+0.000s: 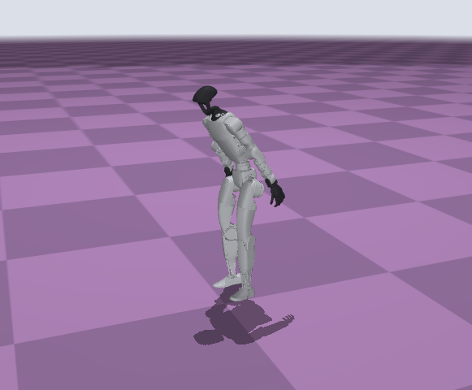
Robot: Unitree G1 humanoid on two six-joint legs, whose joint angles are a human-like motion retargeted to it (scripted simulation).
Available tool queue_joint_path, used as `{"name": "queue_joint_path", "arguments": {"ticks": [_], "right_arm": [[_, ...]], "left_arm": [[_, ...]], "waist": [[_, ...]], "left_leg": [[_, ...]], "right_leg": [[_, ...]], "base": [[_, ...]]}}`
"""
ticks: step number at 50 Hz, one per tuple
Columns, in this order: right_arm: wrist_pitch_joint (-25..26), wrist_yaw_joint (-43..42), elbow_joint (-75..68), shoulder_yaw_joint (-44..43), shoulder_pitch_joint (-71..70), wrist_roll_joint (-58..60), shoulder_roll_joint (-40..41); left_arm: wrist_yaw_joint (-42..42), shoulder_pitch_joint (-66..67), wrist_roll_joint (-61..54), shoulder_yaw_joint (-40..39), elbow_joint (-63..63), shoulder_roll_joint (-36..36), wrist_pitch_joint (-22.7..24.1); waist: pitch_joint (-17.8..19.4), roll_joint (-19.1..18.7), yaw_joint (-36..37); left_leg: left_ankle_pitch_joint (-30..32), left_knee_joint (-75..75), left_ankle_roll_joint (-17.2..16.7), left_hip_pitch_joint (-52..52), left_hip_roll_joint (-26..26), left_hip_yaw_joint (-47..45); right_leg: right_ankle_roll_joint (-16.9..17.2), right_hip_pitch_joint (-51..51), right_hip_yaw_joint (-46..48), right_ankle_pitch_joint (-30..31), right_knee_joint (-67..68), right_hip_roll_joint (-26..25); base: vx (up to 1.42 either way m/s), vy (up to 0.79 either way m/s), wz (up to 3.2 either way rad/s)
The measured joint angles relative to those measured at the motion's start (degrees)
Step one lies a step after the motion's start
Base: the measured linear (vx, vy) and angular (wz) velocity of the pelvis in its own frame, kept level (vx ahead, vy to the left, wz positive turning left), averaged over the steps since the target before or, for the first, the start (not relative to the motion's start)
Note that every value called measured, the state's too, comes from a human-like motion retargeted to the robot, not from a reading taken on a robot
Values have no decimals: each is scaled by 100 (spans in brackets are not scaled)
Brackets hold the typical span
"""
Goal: Upper body actions
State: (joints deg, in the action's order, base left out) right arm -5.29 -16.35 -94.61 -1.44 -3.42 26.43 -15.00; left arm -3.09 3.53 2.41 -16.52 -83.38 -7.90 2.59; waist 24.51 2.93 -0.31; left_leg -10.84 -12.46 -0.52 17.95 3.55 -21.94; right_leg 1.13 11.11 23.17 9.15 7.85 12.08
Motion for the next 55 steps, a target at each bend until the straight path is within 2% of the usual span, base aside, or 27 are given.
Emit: {"name": "queue_joint_path", "arguments": {"ticks": [2,6,12,15,23,25,28,35,38,40,48,53,55], "right_arm": [[123,431,-56,-177,635,442,123],[339,1046,-212,-449,1191,820,231],[351,435,-216,-462,1058,436,204],[229,363,68,-411,709,218,192],[-53,938,994,274,-1097,-60,121],[-122,998,1258,502,-1627,-69,94],[-307,1169,1813,761,-2504,-86,-26],[-832,1402,2571,746,-3970,222,-81],[-1206,1289,2722,924,-4496,197,-207],[-1653,972,2879,1110,-4928,309,-337],[-2193,38,3348,1743,-6086,496,-993],[-2481,51,3268,2226,-5811,420,-978],[-2590,-88,3267,2432,-5626,402,-911]], "left_arm": [[50,458,118,-314,-319,183,-196],[138,911,291,-644,-499,361,-426],[-30,967,170,-748,-239,440,-428],[22,732,132,-561,17,348,-382],[61,-779,47,328,615,-259,-264],[152,-1334,88,488,725,-426,-235],[287,-2379,92,863,969,-694,-150],[251,-4387,415,1454,1224,-1163,-11],[344,-5032,464,1648,1300,-1242,74],[378,-5577,529,1806,1399,-1365,150],[1089,-6955,1434,2206,1887,-1689,361],[1231,-6590,1805,2408,1889,-1853,578],[1460,-6306,2242,2412,1888,-1964,472]], "waist": [[-414,43,-110],[-800,88,-68],[-1047,119,-29],[-1082,117,-87],[-767,107,-154],[-646,91,-108],[-514,12,44],[-416,-16,436],[-312,-44,646],[-162,-18,820],[351,298,1097],[528,619,1065],[528,706,1022]], "left_leg": [[72,317,-1,-249,-197,60],[103,553,2,-525,-380,98],[78,645,-39,-753,-420,14],[53,599,-45,-744,-421,44],[-50,231,-92,-482,-233,-53],[-148,-100,-179,-184,-87,-86],[-482,-1126,-362,844,266,46],[-1444,-3876,-637,3282,1097,254],[-1816,-4918,-679,4173,1368,447],[-2118,-5758,-689,4856,1585,537],[-2629,-7962,-426,6942,1777,464],[-3182,-9437,-67,7196,2068,-31],[-3405,-9948,153,7201,2239,-188]], "right_leg": [[26,-194,100,8,-162,90],[41,-434,252,-4,-306,174],[74,-558,256,-29,-305,210],[89,-538,242,-57,-236,225],[129,-222,181,-197,185,272],[157,88,77,-323,502,284],[176,1013,-62,-694,1391,255],[94,3145,-453,-1613,3629,-4],[-17,3994,-592,-1948,4607,-282],[-197,4693,-599,-2221,5435,-510],[-995,6848,-335,-2906,7924,-692],[-1475,7405,-454,-3432,9565,-573],[-1587,7490,-479,-3575,10094,-580]], "base": [[52,12,60],[28,9,19],[11,6,-11],[0,0,0],[-12,-2,-9],[-32,-9,-16],[-40,-15,-8],[-24,-18,-14],[-19,-12,-50],[-23,-12,-65],[-17,-8,-21],[-3,9,-24],[8,15,-39]]}}
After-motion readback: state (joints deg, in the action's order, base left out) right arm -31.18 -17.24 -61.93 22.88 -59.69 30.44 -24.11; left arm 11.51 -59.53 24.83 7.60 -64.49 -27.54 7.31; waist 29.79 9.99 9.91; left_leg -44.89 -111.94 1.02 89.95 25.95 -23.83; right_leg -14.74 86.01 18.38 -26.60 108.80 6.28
